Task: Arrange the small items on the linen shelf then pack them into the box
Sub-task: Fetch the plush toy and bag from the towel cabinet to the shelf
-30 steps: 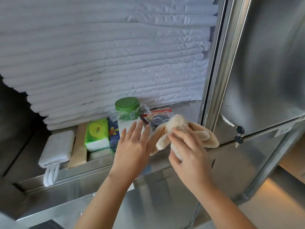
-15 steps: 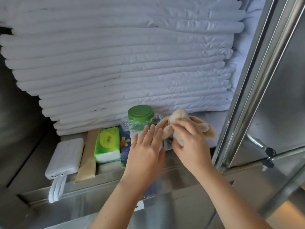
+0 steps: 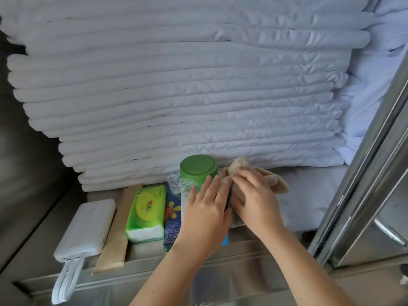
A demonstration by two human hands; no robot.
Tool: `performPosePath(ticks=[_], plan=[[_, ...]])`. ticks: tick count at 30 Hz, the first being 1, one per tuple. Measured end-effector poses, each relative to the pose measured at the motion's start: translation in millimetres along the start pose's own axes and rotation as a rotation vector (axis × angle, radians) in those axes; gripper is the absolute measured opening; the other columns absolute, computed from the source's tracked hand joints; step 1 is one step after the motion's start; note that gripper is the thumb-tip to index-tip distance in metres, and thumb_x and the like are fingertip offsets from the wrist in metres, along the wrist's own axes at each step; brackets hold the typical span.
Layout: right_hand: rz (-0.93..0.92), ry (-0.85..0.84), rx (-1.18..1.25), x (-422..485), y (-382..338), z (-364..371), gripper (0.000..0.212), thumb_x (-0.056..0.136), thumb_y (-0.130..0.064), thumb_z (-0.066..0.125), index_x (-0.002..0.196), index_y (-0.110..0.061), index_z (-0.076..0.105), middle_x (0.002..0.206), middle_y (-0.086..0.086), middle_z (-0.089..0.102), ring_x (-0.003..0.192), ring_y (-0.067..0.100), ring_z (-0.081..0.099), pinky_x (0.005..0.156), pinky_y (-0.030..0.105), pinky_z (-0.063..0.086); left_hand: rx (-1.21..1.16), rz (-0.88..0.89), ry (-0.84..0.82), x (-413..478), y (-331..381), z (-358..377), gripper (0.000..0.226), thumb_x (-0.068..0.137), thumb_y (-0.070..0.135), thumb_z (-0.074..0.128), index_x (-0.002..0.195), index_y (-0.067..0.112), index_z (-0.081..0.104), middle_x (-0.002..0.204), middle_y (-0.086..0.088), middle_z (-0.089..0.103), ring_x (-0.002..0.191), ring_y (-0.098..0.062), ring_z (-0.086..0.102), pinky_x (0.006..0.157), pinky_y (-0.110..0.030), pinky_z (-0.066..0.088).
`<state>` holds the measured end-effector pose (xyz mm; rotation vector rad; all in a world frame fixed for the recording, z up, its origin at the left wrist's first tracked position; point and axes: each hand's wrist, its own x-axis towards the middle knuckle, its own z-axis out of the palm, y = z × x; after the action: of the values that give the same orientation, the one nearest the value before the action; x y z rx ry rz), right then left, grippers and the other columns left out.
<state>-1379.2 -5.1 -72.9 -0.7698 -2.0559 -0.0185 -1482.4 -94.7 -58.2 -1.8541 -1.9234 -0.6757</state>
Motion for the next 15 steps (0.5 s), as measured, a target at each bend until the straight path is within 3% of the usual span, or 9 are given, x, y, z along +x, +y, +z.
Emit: performPosePath(ticks=[5, 15], plan=[[-0.046, -0.072, -0.081, 1.7, 2.2, -3.3, 0.038, 0.063, -0.008, 0.082, 0.098, -0.001, 0.07, 0.105, 0.014, 0.067, 0.107, 0.038, 0.059, 0.08, 0.045, 0.054, 0.004, -0.003, -0.009, -0.6, 0.3, 4.7, 0.06, 0.065, 0.016, 0.08, 0.121, 0.005, 0.062, 0.122, -0.013, 0.062, 0.115, -0.032, 0.056, 0.088, -0.054, 0.046], [0.001, -0.277, -0.224, -33.1, -3.0, -30.6, 0.067, 0.072, -0.033, 0.076, 0.131, -0.012, 0.052, 0.146, 0.008, 0.037, 0.134, 0.039, 0.031, 0.096, 0.062, 0.035, -0.065, 0.003, 0.028, -11.8, 9.3, 9.8, 0.053, 0.066, 0.007, 0.081, 0.115, -0.002, 0.063, 0.126, -0.024, 0.055, 0.115, -0.043, 0.053, 0.084, -0.063, 0.043]])
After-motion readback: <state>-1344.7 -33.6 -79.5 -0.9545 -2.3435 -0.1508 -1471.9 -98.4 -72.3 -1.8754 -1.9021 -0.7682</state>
